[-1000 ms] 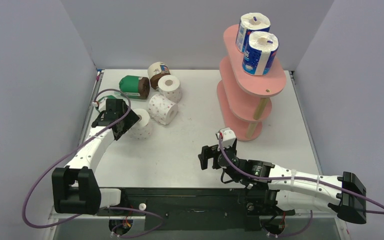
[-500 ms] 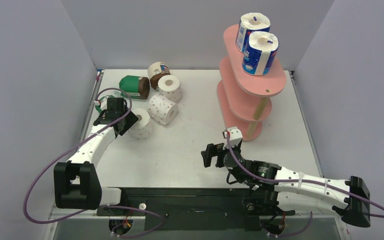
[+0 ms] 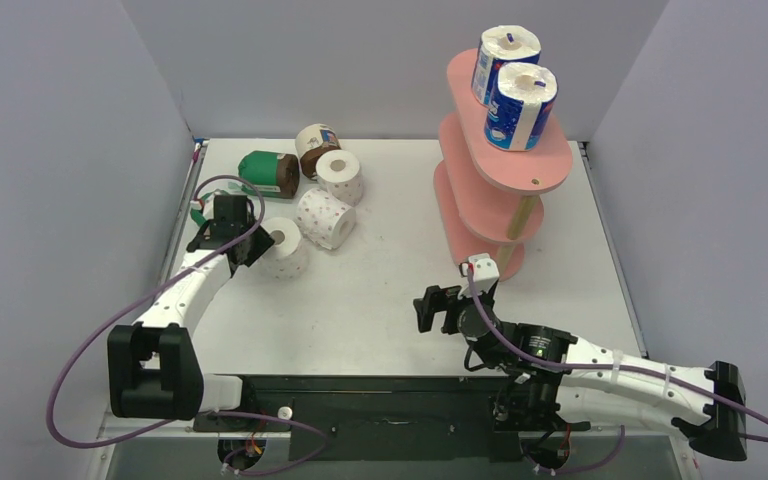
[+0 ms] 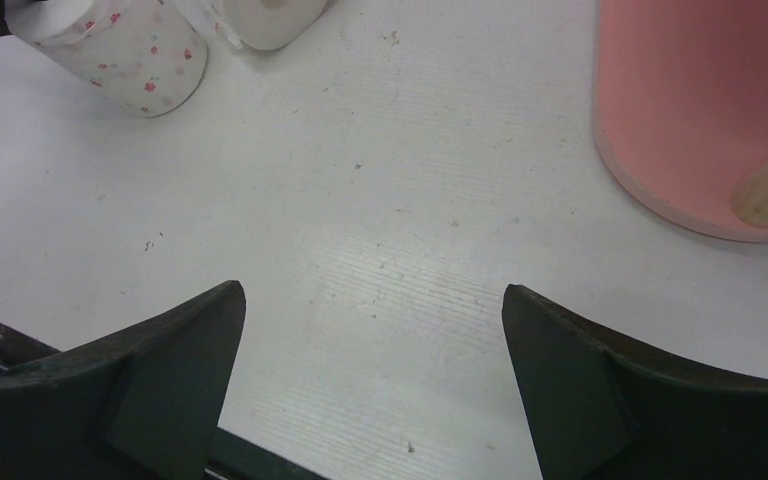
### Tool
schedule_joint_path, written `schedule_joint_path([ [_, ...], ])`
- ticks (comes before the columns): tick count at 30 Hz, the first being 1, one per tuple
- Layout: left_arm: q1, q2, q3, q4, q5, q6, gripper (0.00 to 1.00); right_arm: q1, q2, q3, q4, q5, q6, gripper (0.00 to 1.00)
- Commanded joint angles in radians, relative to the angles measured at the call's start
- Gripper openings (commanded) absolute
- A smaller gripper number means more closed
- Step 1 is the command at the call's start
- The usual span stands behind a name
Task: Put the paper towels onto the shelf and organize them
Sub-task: Adjust the paper towel at the center of the board.
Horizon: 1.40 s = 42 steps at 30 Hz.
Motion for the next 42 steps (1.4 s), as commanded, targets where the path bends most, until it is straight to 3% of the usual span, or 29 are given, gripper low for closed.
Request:
schedule_joint_path([
  [1,-0.001,-0.082,0.019,0.011,0.058,0.021,0.13,-0.002,-0.052,0.033,-0.046,0.07,-0.018,0.96],
  [7,-0.092,-0.219,0.064,-0.076,0.05,0.042,0.12,-0.002,-0.094,0.065,-0.112,0.125,-0.05,0.96],
  [11,-0.242,-0.265,0.08,-0.107,0.02,0.028,0.12,-0.002,-0.117,0.07,-0.135,0.137,-0.051,0.96],
  [21,-0.567,-0.158,0.087,-0.031,-0.045,-0.057,0.11,-0.004,-0.147,0.049,-0.201,0.189,0.08,0.97],
  [34,-0.658,0.05,0.073,0.103,-0.042,-0.103,0.12,-0.005,-0.236,-0.084,-0.219,0.21,0.215,0.96],
  [42,-0.663,0.075,0.07,0.118,-0.055,-0.114,0.12,-0.004,-0.287,-0.09,-0.248,0.273,0.248,0.94],
])
